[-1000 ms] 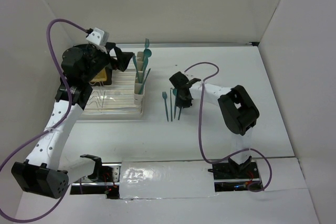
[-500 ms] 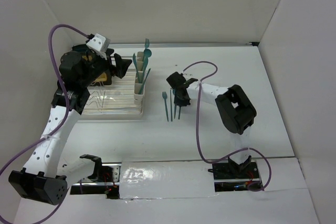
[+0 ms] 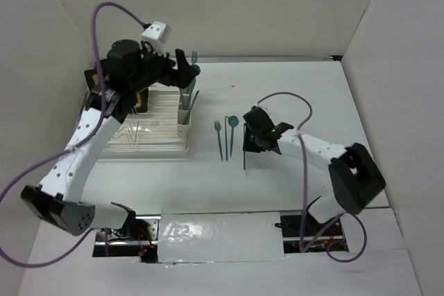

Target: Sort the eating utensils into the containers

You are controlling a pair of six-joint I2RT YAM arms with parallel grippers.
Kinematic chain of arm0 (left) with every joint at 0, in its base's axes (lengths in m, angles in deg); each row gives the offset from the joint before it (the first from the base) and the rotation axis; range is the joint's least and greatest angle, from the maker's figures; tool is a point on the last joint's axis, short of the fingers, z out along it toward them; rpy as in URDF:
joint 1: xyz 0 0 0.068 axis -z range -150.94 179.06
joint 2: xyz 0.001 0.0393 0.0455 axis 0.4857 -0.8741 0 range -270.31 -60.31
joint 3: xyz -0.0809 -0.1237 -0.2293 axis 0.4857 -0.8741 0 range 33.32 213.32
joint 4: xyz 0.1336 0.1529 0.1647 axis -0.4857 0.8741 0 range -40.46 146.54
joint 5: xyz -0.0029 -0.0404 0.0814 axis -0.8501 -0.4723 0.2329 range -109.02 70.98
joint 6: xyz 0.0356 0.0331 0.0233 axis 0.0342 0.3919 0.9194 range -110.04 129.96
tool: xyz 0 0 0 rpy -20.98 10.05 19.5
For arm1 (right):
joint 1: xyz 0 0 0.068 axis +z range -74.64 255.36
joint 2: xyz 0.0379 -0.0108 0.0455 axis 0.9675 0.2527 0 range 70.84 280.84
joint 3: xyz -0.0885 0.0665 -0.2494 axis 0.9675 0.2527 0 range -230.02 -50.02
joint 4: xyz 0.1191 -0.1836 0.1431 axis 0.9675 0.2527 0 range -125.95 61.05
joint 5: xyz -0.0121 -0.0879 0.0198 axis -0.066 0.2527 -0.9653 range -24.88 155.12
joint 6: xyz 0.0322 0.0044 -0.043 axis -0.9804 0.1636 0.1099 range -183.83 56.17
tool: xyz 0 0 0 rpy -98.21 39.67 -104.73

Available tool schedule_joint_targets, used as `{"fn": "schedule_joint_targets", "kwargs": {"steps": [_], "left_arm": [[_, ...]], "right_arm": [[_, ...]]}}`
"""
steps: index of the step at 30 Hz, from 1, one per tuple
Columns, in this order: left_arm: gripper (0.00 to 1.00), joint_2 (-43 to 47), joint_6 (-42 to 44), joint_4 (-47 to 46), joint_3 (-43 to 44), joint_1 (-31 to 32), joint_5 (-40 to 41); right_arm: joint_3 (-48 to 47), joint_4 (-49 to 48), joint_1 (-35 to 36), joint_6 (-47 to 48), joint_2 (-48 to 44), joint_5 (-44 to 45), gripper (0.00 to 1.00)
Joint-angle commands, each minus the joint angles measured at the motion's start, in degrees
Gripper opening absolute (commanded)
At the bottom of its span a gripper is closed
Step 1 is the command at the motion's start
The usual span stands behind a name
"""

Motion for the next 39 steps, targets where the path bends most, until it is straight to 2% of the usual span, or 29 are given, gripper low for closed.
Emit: {"fn": "schedule_joint_targets", "kwargs": {"steps": [1,5,8,14,21,26,30,35,36,37,39], "left_arm": [[0.96,-6.28,-8.63,7.41,6.13,5.28,6.79],[0.96,-11.54,-14.34,5.92,10.26,13.09,10.93],[0.96,-15.93,-17.42,6.79,12.55,16.0,14.37],[0.96,-21.92,-20.24,8.38,17.56,18.48,17.79],[0.94,-25.27,-22.44,9.43,18.62,22.25,22.97],[0.89,-26.41,-23.93,9.78,18.88,23.75,24.3],[0.79,-26.5,-24.2,9.52,19.32,23.93,21.4],[0.56,-26.24,-24.99,8.64,19.15,24.63,19.29],[0.49,-26.33,-25.25,8.73,19.23,24.8,19.21],[0.33,-26.33,-25.51,8.73,19.23,24.81,19.2],[0.2,-26.41,-26.22,8.82,19.41,24.81,19.12]], "right_arm": [[-1.55,-10.35,-1.53,4.04,-9.86,-7.02,0.0],[-2.26,-12.89,-1.45,6.24,-16.17,-10.26,0.0],[-2.26,-13.43,-1.71,6.77,-18.82,-11.67,0.0],[-3.58,-13.51,-2.15,6.42,-24.0,-12.82,0.0],[-7.17,-13.34,-2.15,6.86,-27.35,-12.12,0.0],[-7.71,-14.22,-2.41,6.86,-28.41,-11.59,0.0],[-7.71,-15.45,-2.41,6.51,-28.06,-12.91,0.0],[-8.23,-17.03,-2.5,6.42,-28.32,-12.91,0.01],[-8.23,-17.03,-2.41,6.51,-28.41,-12.91,0.01],[-8.84,-17.03,-2.59,6.6,-28.32,-12.91,0.01],[-9.37,-17.03,-2.5,6.51,-28.32,-12.91,0.01]]}}
